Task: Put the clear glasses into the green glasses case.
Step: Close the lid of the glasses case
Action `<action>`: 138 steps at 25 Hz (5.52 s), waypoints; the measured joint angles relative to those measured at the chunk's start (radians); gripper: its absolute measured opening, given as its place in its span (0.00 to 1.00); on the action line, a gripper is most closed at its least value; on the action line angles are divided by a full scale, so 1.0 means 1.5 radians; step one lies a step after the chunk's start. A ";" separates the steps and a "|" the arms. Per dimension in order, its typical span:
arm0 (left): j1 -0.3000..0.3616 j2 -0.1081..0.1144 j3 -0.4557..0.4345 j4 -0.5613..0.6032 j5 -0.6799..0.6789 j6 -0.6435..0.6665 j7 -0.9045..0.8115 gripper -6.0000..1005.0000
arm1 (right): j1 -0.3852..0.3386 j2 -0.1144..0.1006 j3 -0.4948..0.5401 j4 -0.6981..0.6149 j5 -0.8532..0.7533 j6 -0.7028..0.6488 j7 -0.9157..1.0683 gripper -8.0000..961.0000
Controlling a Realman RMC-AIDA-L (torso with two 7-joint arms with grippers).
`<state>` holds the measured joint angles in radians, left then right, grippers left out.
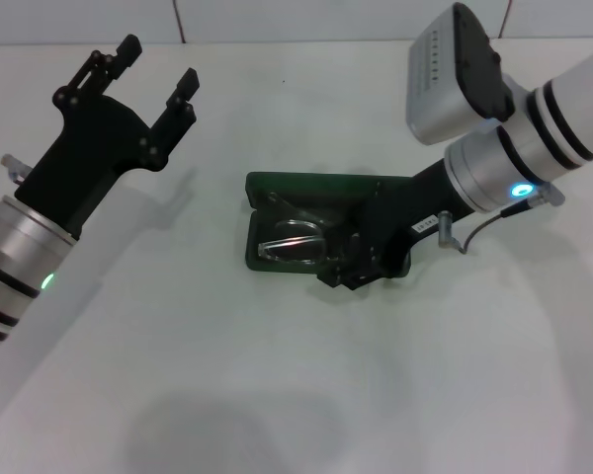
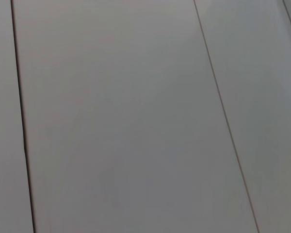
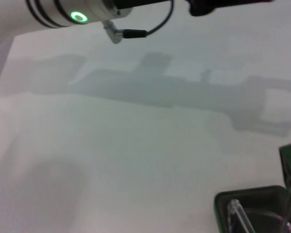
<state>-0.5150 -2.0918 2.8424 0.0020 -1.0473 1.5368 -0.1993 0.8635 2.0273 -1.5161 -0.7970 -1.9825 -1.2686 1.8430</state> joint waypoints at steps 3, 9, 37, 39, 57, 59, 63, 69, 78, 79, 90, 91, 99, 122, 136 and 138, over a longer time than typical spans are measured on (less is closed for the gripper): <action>0.001 0.000 0.000 -0.002 0.000 0.000 0.000 0.66 | -0.008 -0.001 0.003 -0.003 0.002 0.005 0.002 0.57; 0.002 0.001 0.000 -0.002 0.001 0.000 0.000 0.66 | -0.039 -0.003 0.003 -0.051 -0.001 0.001 0.021 0.57; 0.000 0.001 0.000 -0.002 0.001 0.000 0.000 0.66 | -0.034 0.000 -0.066 -0.077 -0.076 0.046 0.097 0.57; 0.002 0.001 0.000 -0.002 0.001 0.000 0.000 0.66 | -0.031 0.000 -0.075 -0.072 -0.067 0.054 0.097 0.57; 0.004 0.000 0.000 0.001 0.001 0.001 0.000 0.66 | -0.065 0.000 -0.088 -0.138 -0.063 0.061 0.089 0.56; 0.003 0.000 0.000 0.002 0.001 0.000 0.000 0.66 | -0.053 0.000 -0.100 -0.125 -0.057 0.070 0.088 0.56; 0.002 0.000 0.000 0.002 0.001 0.000 0.000 0.66 | -0.026 0.000 -0.127 -0.093 -0.041 0.094 0.088 0.56; 0.004 0.000 0.000 0.002 0.001 0.000 0.001 0.66 | -0.036 0.000 -0.130 -0.107 -0.036 0.099 0.088 0.56; 0.021 -0.004 0.000 0.027 -0.007 0.004 0.073 0.66 | -0.237 -0.004 -0.008 -0.242 0.097 0.011 -0.106 0.56; 0.023 -0.004 0.000 0.034 -0.007 0.005 0.084 0.66 | -0.259 -0.005 0.008 -0.235 0.136 0.006 -0.149 0.56; 0.052 -0.006 -0.008 0.124 -0.098 -0.040 0.164 0.66 | -0.355 -0.009 0.274 0.139 0.454 -0.178 -0.651 0.56; 0.043 -0.005 -0.005 0.127 -0.090 -0.058 0.151 0.66 | -0.355 -0.009 0.298 0.164 0.456 -0.195 -0.677 0.56; -0.109 0.008 0.001 0.003 0.178 -0.191 -0.270 0.66 | -0.338 -0.011 0.329 0.215 0.434 -0.203 -0.725 0.57; -0.286 0.002 0.001 -0.116 0.501 -0.286 -0.600 0.67 | -0.308 -0.010 0.328 0.227 0.382 -0.152 -0.718 0.60; -0.250 0.001 0.002 -0.089 0.532 -0.291 -0.532 0.68 | -0.290 -0.011 0.329 0.231 0.375 -0.129 -0.719 0.61; -0.247 0.001 0.001 -0.084 0.529 -0.296 -0.525 0.68 | -0.287 -0.011 0.329 0.231 0.375 -0.127 -0.719 0.61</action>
<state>-0.8862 -2.0908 2.8445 -0.1239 -0.2535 1.0935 -0.9866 0.4337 2.0109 -1.0231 -0.4508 -1.4207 -1.4593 0.7648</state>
